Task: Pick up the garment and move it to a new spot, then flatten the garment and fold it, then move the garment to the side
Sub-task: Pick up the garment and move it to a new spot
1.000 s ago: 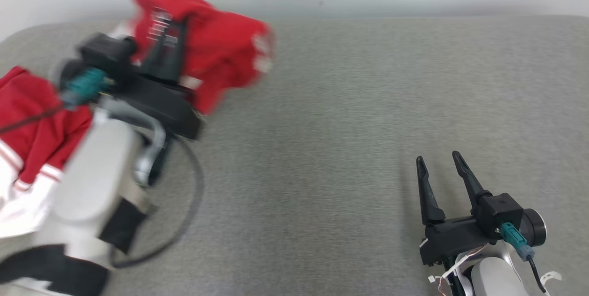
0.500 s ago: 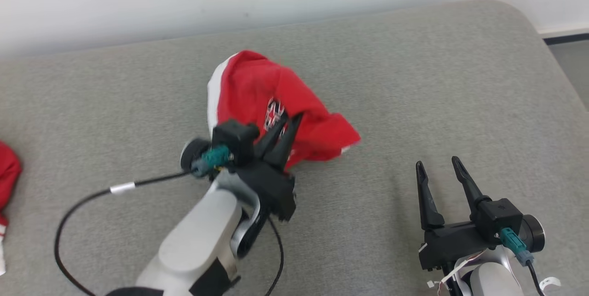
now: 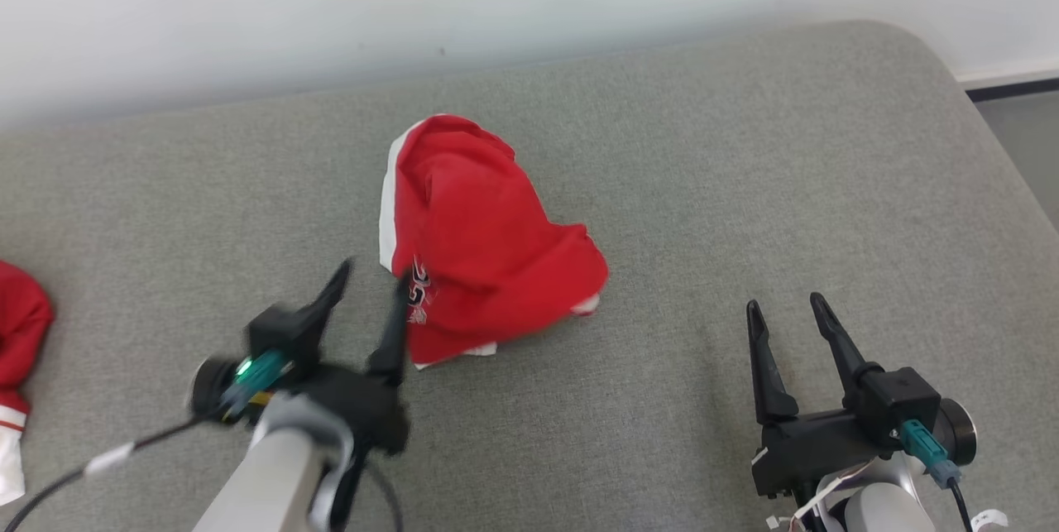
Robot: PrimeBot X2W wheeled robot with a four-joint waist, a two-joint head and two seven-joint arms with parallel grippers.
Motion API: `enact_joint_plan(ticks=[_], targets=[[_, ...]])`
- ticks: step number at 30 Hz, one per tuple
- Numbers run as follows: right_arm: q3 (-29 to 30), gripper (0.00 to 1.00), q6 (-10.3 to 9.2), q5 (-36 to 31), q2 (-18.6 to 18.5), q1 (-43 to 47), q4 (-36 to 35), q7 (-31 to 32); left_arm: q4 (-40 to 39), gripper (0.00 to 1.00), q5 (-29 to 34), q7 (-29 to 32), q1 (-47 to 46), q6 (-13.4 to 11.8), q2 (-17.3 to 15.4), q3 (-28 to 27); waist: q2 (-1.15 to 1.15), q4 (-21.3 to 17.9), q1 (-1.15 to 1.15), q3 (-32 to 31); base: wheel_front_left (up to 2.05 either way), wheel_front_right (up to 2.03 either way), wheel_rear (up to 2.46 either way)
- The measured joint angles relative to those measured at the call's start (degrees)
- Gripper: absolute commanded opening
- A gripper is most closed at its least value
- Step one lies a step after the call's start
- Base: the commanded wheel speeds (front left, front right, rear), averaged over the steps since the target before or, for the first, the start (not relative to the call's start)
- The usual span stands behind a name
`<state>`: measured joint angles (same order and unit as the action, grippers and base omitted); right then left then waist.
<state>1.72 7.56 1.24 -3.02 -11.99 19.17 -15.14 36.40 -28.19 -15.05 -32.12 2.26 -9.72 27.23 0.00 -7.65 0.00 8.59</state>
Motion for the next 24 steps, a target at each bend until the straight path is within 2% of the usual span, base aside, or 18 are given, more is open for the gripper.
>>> enact_joint_plan(ticks=[4, 7, 10, 16, 24], targets=[[0.0, 1.00, 0.00, 0.3, 0.0, 0.7, 0.0, 0.0, -5.2, 1.00, 1.9, 0.0, 7.3, -0.5, -1.6, -6.8, 0.00, 0.5, 0.00, -1.1, 0.00, 0.00, 0.00], [-0.2, 1.00, 0.00, 0.8, 0.0, 1.5, 0.0, 0.0, -9.6, 1.00, 4.4, 0.0, 11.9, -1.3, -1.9, -12.6, 0.00, 1.1, 0.00, -1.9, 0.00, 0.00, 0.00], [-0.2, 1.00, 0.00, 0.8, 0.0, 1.8, 0.0, 0.0, -12.6, 1.00, 7.5, 0.0, 16.7, -1.1, -1.8, -16.4, 0.00, 1.7, -0.01, -2.7, 0.00, 0.00, 0.00], [-0.3, 1.00, 0.00, 0.8, 0.0, 3.0, 0.1, 0.0, -15.2, 1.00, 11.8, 0.0, 23.2, 0.3, -0.4, -22.3, 0.00, 2.9, -0.01, -4.6, 0.00, 0.00, 0.00], [-0.8, 1.00, 0.00, 0.7, 0.0, 5.4, 0.4, 0.0, -18.5, 1.00, 15.1, 0.0, 30.5, 0.9, 3.7, -30.3, 0.00, 4.0, -0.01, -7.1, 0.00, 0.00, 0.00]])
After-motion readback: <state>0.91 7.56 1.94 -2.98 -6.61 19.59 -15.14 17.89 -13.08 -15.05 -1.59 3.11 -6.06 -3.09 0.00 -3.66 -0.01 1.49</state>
